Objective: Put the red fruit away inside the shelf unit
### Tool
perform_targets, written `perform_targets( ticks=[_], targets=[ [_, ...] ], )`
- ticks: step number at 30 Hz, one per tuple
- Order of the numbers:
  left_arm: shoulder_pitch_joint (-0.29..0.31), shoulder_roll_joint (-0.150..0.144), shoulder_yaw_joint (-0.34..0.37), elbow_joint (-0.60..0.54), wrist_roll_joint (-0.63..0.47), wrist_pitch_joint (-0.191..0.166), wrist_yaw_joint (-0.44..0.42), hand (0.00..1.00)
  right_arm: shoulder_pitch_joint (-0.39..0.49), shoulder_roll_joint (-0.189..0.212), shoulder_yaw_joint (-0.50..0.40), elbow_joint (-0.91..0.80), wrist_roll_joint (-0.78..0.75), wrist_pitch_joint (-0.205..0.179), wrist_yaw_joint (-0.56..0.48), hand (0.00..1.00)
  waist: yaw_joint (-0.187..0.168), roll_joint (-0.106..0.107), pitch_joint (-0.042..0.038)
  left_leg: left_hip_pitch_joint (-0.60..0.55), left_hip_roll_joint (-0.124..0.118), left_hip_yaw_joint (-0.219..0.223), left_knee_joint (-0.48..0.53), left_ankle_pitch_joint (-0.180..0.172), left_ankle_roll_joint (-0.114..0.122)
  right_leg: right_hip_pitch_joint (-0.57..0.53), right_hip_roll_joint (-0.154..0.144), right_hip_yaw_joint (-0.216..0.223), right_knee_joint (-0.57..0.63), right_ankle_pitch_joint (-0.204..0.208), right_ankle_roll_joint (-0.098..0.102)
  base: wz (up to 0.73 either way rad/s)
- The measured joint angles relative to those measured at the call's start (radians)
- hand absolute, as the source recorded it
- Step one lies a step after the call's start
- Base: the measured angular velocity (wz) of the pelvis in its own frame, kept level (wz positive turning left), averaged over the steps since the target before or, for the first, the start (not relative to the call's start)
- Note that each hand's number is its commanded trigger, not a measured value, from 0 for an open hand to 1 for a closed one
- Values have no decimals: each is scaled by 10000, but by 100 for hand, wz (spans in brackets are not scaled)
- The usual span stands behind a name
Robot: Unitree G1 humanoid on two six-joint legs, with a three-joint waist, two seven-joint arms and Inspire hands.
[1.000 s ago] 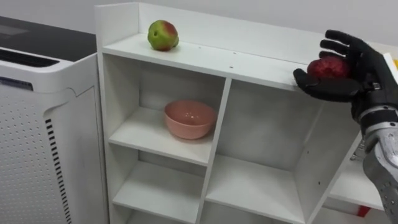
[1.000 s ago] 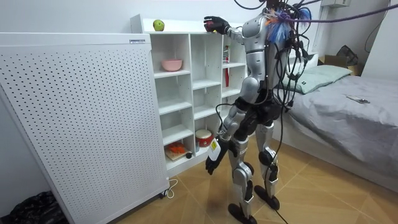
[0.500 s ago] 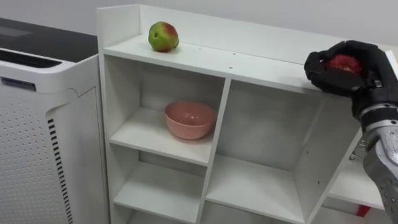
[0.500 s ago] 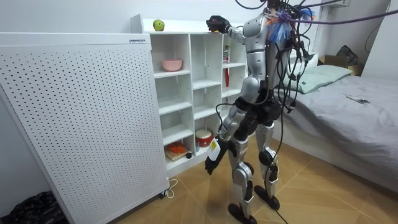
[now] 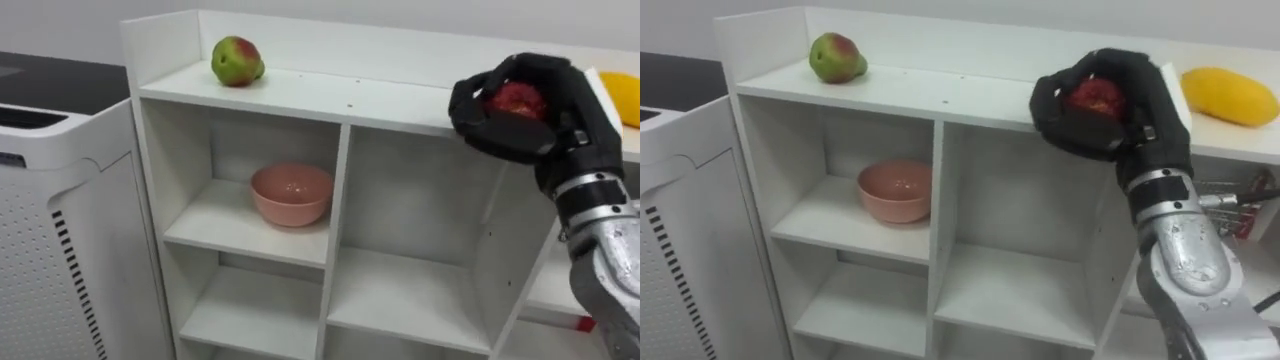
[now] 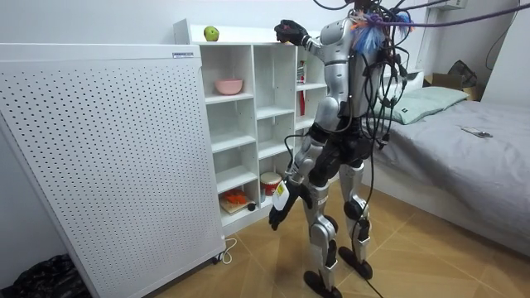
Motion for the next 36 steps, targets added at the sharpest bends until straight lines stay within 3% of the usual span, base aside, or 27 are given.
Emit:
perform_targets(
  ticks=[6, 11, 14, 17, 22, 25, 32, 36],
  targets=[
    [-67, 11, -306, 351, -48, -138, 9, 0, 139, 690, 294, -1545, -324, -21, 572, 100, -12, 3, 141, 69, -3, 118, -33, 0, 0, 13, -13, 22, 2, 1, 1, -5],
    [-12, -15, -469, 356, -217, -218, 202, 0, 1081, 1102, 682, -2441, 92, -26, 1083, 100, -12, 10, 147, -59, -3, 115, 43, -2, 1, -43, -17, 26, 5, 1, 1, 1],
    [-121, -17, -816, 494, -251, -215, 369, 0, 1544, 1269, 986, -2278, 57, -52, 1307, 100, -5, 126, 161, -253, -6, 130, 184, -5, 1, -197, -22, 53, 29, 2, -1, -3],
    [-142, -208, -1197, 610, -463, -215, 663, 0, 2154, 1672, 1283, -1578, 52, -43, 1452, 100, 23, 244, 98, -460, 3, 204, 286, 0, 7, -406, -28, 116, 74, 16, -25, -8],
    [-682, -321, -1674, 1191, -1218, -238, 1109, 0, 2806, 2246, 1376, 526, 197, -40, 1480, 100, -198, 454, 170, -1342, 39, 38, 779, 12, 20, -1159, -41, -29, 463, 38, -65, 9],
    [-949, -322, -1918, 1420, -1700, -260, 1280, 0, 2855, 2381, 1364, 2254, 574, -53, 1279, 100, -234, 564, 190, -2033, 42, -18, 1148, 27, 45, -1871, -92, -45, 917, 33, -67, 6],
    [-1160, -311, -1949, 1503, -2041, -435, 1297, 0, 2855, 2785, 938, 4572, 995, -43, 695, 100, -229, 695, 230, -3640, -1, 16, 2006, 71, 143, -3595, -313, -82, 2049, -46, -74, 0],
    [-1186, -322, -2183, 1498, -2899, -458, 1326, 0, 2429, 2700, 743, 5747, 2649, -142, 438, 100, -215, 968, 415, -5043, -70, -55, 2780, 28, 279, -5054, -552, -102, 3158, -294, -137, 7]
  ],
)
